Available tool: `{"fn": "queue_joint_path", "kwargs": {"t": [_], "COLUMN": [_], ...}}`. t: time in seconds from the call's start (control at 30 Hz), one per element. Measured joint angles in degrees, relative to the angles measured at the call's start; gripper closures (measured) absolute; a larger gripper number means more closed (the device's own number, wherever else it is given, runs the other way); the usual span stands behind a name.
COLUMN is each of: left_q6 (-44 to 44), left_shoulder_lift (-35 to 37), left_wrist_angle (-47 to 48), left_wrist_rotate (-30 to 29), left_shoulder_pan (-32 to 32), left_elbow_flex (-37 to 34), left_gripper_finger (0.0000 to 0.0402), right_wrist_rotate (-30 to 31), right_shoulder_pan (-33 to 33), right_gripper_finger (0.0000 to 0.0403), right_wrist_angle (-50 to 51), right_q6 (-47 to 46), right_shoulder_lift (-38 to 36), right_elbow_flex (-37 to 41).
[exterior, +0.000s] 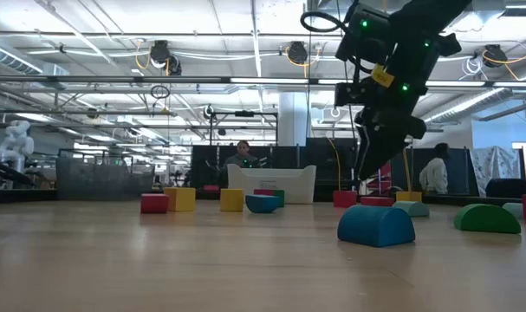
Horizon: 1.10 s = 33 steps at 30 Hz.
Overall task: Sort blocks by size
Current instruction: Put the yellow square block into the bottom black bin
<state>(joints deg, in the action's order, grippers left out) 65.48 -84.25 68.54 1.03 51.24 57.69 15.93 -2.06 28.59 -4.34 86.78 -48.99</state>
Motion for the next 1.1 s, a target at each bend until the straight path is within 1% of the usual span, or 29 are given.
{"fn": "queue_joint_path", "kwargs": {"t": [0.17,0.27,0.4,0.47,0.57,0.63,0.73,0.87,1.0,1.1], "left_q6": [0.16,0.18,0.2,0.23,0.16,-0.03,-0.3,-0.28,-0.67,-3.04], "left_shoulder_lift": [0.0,0.0,0.02,0.02,0.02,0.04,0.15,0.61,0.83,0.83], "left_wrist_angle": [0.03,0.31,2.25,3.52,4.46,5.79,7.65,9.15,9.19,9.21], "left_wrist_rotate": [0.01,0.08,1.79,2.02,2.02,1.95,1.24,-1.21,-3.14,-3.49], "left_shoulder_pan": [-0.91,-1.13,-1.41,-1.78,-2.6,-3.28,-3.9,-4.52,-5.41,-6.4], "left_elbow_flex": [0.0,0.0,0.0,0.13,1.09,1.79,2.56,2.58,2.62,2.62], "left_gripper_finger": [0.024,0.024,0.024,0.024,0.024,0.024,0.0239,0.0239,0.0239,0.0239], "right_wrist_rotate": [8.92,11.41,10.76,9.39,1.9,-1.3,-1.95,-2.46,-2.95,-3.7], "right_shoulder_pan": [-1.58,-3.57,-7.45,-10.18,-14.64,-16.78,-19.51,-21.97,-22.41,-22.5], "right_gripper_finger": [0.02,0.02,0.02,0.02,0.0197,0.0193,0.0186,0.018,0.0179,0.0179], "right_wrist_angle": [7.93,11.75,15.56,17.38,17.8,17.85,17.86,17.4,14.39,11.78], "right_q6": [-2.06,-3.01,-4.99,-8.14,-11.3,-12.66,-14.92,-17.51,-17.55,-18.06], "right_shoulder_lift": [-0.06,-0.59,-1.97,-3.04,-4.42,-5.15,-5.42,-3.75,-3.05,-3.06], "right_elbow_flex": [0.02,0.02,0.02,0.02,0.02,0.02,0.02,0.81,3.11,4.35]}}
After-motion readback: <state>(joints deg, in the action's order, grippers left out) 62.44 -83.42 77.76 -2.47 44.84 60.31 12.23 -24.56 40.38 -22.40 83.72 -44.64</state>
